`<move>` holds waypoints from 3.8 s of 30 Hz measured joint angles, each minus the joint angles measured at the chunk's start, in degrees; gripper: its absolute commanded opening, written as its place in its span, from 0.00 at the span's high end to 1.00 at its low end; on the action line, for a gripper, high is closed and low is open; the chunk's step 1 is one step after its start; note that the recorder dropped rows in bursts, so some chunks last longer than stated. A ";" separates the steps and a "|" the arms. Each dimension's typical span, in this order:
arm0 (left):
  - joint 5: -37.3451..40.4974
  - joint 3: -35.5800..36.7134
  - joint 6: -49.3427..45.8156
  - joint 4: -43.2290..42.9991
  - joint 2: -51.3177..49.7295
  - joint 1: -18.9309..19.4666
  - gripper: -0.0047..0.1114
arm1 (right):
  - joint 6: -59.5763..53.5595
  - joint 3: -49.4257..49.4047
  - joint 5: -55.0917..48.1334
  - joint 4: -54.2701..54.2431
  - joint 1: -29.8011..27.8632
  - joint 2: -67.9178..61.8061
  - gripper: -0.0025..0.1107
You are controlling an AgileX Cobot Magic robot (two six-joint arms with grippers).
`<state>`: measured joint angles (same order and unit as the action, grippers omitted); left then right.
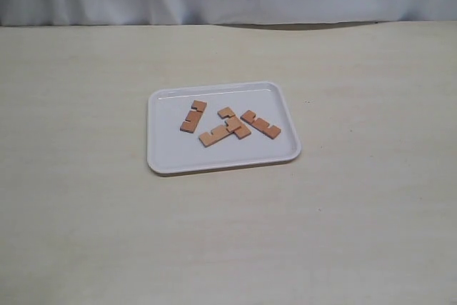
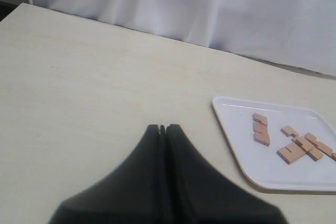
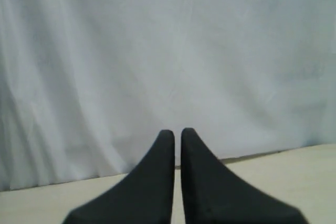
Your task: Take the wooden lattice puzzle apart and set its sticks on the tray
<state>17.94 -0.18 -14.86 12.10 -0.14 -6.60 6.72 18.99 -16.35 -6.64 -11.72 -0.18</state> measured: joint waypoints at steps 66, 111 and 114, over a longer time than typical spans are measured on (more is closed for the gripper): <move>0.00 0.00 0.00 0.00 0.00 0.00 0.96 | 0.16 -18.83 3.23 1.93 0.00 -0.10 0.94; 0.00 0.00 0.00 0.00 0.00 0.00 0.96 | 0.16 -18.92 -4.33 2.30 0.00 -0.10 0.94; 0.00 0.00 0.00 0.00 0.00 0.00 0.96 | 0.16 -18.92 -4.33 2.30 0.00 -0.10 0.94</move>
<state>17.94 -0.18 -14.86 12.10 -0.14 -6.60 6.88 0.07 -20.67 -4.34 -11.72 -0.28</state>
